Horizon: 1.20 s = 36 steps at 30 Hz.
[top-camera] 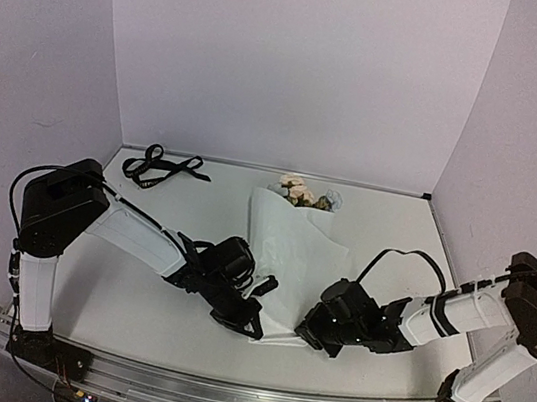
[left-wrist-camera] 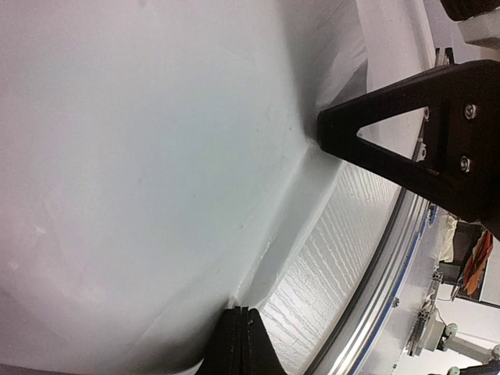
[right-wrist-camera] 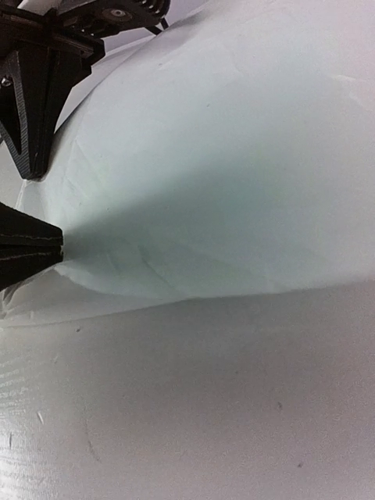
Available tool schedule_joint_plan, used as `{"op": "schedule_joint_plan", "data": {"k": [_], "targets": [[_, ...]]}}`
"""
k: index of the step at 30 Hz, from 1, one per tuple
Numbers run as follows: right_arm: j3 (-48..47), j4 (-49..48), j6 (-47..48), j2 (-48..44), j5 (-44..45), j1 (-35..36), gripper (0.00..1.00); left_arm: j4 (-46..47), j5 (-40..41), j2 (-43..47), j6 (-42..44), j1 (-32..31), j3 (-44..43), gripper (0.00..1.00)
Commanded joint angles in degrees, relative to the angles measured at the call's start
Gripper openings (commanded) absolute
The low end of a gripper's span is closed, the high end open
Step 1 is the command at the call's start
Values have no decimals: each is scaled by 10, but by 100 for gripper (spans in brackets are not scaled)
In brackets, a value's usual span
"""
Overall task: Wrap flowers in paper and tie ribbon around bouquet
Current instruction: Press the fold line of the folded bouquet.
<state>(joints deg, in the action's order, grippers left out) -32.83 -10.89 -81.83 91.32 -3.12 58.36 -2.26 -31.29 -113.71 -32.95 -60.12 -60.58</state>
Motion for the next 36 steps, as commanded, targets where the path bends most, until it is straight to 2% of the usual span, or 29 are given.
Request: {"op": "schedule_joint_plan", "data": {"k": [1, 22, 36], "targets": [[25, 23, 11, -24, 24, -4, 0, -45, 31, -27, 8, -4, 20, 1], [66, 23, 29, -13, 10, -4, 0, -56, 34, -15, 18, -3, 10, 3], [-85, 82, 92, -36, -54, -12, 5, -101, 68, 107, 43, 24, -33, 20]]}}
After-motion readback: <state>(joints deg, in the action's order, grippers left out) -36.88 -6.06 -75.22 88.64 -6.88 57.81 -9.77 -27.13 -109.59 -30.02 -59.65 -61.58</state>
